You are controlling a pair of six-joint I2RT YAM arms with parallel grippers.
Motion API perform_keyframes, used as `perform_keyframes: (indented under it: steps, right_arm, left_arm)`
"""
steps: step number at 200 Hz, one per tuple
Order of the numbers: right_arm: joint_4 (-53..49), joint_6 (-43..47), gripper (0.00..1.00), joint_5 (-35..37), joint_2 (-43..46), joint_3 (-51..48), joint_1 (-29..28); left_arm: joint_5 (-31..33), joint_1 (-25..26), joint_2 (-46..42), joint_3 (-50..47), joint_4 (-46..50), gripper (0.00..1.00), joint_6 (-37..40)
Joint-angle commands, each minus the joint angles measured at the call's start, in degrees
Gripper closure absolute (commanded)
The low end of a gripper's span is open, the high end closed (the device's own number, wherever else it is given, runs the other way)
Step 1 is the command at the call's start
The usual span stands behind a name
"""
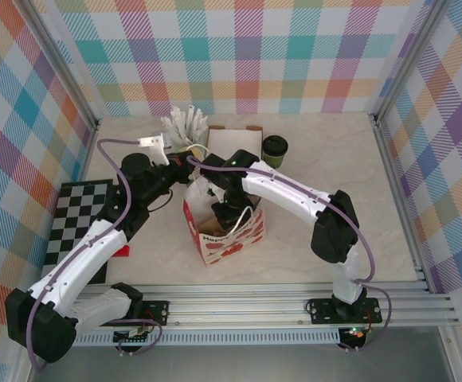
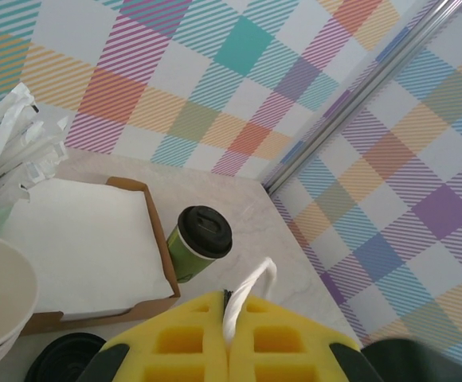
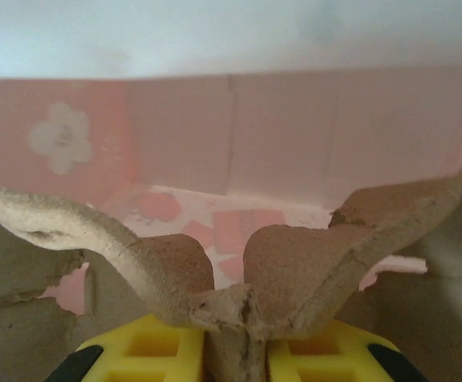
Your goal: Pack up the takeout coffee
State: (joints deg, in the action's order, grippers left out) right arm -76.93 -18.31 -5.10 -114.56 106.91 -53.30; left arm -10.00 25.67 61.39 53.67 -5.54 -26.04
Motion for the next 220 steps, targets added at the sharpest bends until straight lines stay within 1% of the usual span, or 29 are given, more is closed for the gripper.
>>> perform_keyframes:
  steps: [1,21,54,99,125,146,171,196,220]
  right_arm:
    - [-0.6,2.4,0.81,-0.3,1.1,-3.5,-0.5]
    - [-0.5,2.6,0.81,0.4,1.0,-3.8,-0.5]
    - [2.1,-0.3,0.81,1.8,0.4,-4.3,-0.5]
    - [12.9,-2.1,0.82,1.3,2.6,-9.3,-0.6]
    - [15.1,-0.4,0.82,1.7,1.3,-10.4,-0.5]
    - [16.4,0.4,0.82,1.4,-0.8,-11.9,-0.4]
    - [16.7,0.7,0.81,1.8,-2.4,-13.6,-0.3]
    - [17.8,1.3,0.8,2.8,-2.0,-16.8,-0.3]
    - [18.4,1.8,0.8,3.3,-1.5,-19.4,-0.3]
  left_arm:
    - [-1.1,0.0,1.0,8.0,-2.0,1.0,0.5]
    - [-0.2,0.0,3.1,8.9,-1.4,1.0,-0.2]
    - [-1.3,-0.1,4.0,6.6,-2.1,1.0,-2.6]
    - [0.9,-0.2,-1.1,-4.5,-2.1,1.0,-2.8]
    - [0.7,-0.7,-4.1,-7.5,-1.8,1.0,-2.5]
    - [-0.9,-0.7,-4.3,-6.5,-1.4,1.0,-1.9]
    - [-0.4,-0.9,-2.5,-2.8,1.8,1.0,-0.2]
    - [-1.8,-1.0,0.2,2.6,4.1,1.0,1.7]
    - [-1.2,-1.0,2.5,6.0,5.0,1.0,2.2]
